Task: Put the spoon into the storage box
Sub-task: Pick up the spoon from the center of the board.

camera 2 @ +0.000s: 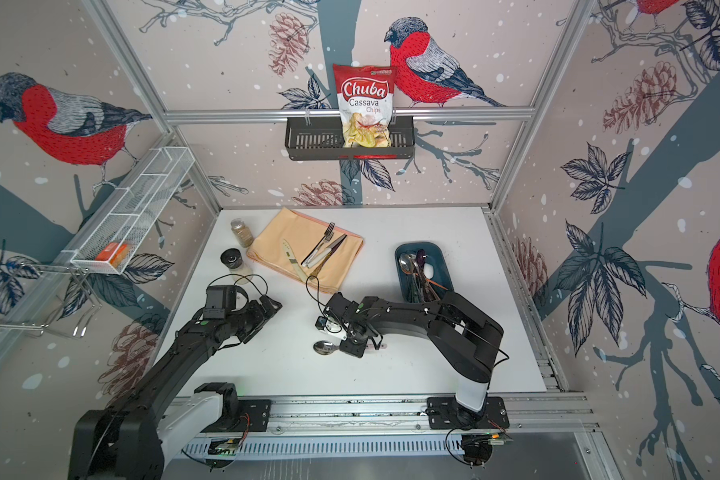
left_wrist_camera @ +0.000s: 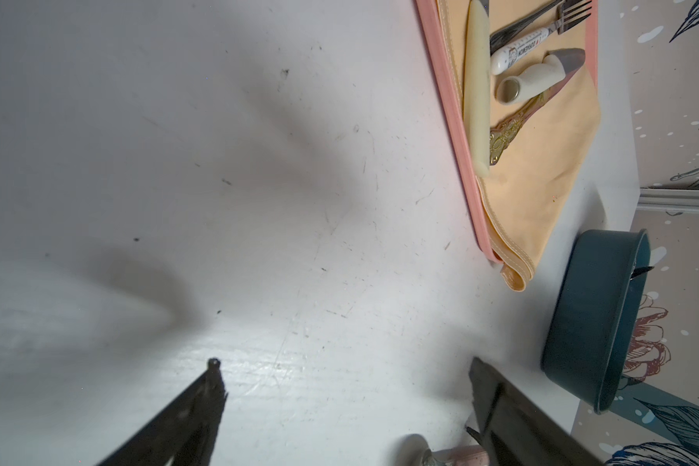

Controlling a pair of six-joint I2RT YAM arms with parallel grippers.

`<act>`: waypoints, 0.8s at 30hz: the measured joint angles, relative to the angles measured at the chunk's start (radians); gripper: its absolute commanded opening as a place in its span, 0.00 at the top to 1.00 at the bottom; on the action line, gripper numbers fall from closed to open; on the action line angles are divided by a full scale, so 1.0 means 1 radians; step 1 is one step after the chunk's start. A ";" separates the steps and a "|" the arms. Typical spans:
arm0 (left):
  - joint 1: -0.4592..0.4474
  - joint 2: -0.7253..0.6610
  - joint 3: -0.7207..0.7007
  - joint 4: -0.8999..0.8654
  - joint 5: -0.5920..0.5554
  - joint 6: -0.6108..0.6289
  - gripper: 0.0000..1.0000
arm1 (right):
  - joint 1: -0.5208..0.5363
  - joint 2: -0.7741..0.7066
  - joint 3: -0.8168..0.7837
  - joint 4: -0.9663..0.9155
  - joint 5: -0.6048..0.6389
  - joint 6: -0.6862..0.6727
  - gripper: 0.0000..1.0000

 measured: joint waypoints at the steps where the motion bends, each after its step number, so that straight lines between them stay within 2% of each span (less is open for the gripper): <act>1: 0.002 0.002 0.002 0.000 0.004 0.005 0.04 | 0.000 0.003 0.002 0.000 0.000 0.000 0.65; 9: 0.005 0.009 0.009 0.000 0.019 0.014 0.04 | 0.002 0.051 0.047 -0.017 0.004 0.007 0.83; 18: 0.006 0.021 0.037 0.002 0.027 0.053 0.04 | 0.000 0.043 0.062 -0.013 0.045 0.011 0.91; 24: 0.006 0.012 0.053 0.008 0.035 0.081 0.04 | -0.025 -0.008 0.100 -0.032 0.084 0.043 0.93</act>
